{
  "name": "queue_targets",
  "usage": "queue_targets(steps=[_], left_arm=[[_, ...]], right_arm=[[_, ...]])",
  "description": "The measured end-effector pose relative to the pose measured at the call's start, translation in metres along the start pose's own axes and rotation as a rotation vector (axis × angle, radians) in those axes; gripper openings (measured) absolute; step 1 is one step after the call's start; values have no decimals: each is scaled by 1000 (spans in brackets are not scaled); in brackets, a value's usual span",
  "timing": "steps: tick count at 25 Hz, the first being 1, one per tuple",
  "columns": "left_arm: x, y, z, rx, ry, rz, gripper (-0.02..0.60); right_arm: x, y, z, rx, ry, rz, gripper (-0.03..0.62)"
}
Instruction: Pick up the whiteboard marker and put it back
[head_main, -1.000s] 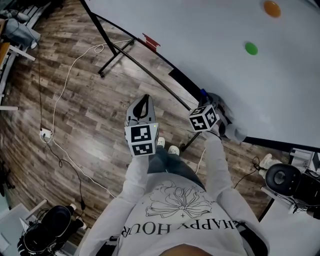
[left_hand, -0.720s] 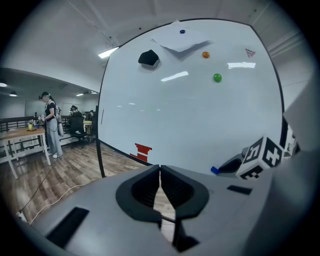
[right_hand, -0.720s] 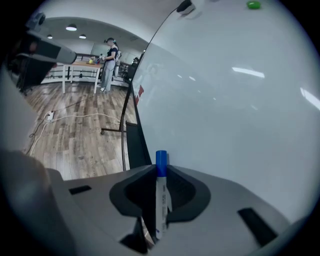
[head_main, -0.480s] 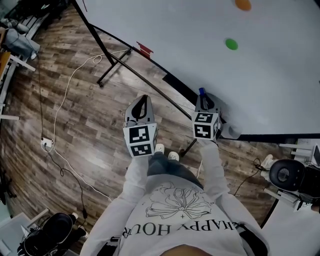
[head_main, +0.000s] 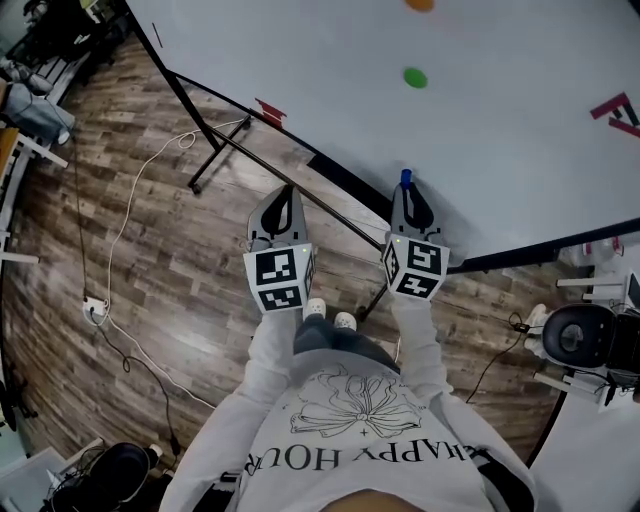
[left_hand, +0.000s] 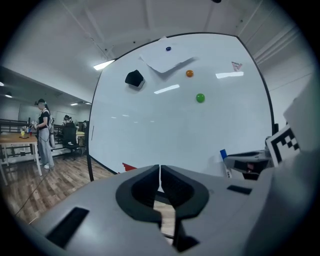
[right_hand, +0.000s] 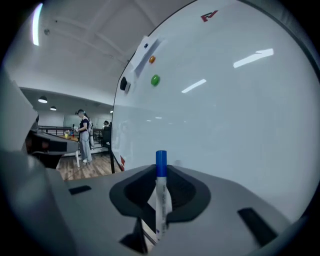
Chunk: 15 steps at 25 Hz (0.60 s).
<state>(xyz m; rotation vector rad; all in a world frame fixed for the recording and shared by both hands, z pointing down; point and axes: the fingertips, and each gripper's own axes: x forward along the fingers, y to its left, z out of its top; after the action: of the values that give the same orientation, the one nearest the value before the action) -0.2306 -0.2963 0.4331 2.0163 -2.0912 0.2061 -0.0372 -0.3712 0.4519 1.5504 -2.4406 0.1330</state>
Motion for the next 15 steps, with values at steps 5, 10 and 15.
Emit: queue_targets(steps=[5, 10, 15], left_arm=[[-5, -13, 14, -5, -37, -18, 12], [-6, -26, 27, 6, -65, -32, 12], [-8, -34, 36, 21, -83, -48, 11]], right_arm=[[-21, -7, 17, 72, -98, -8, 63], [-31, -15, 30, 93, -157, -21, 63], [-41, -21, 46, 105, -196, -34, 63]])
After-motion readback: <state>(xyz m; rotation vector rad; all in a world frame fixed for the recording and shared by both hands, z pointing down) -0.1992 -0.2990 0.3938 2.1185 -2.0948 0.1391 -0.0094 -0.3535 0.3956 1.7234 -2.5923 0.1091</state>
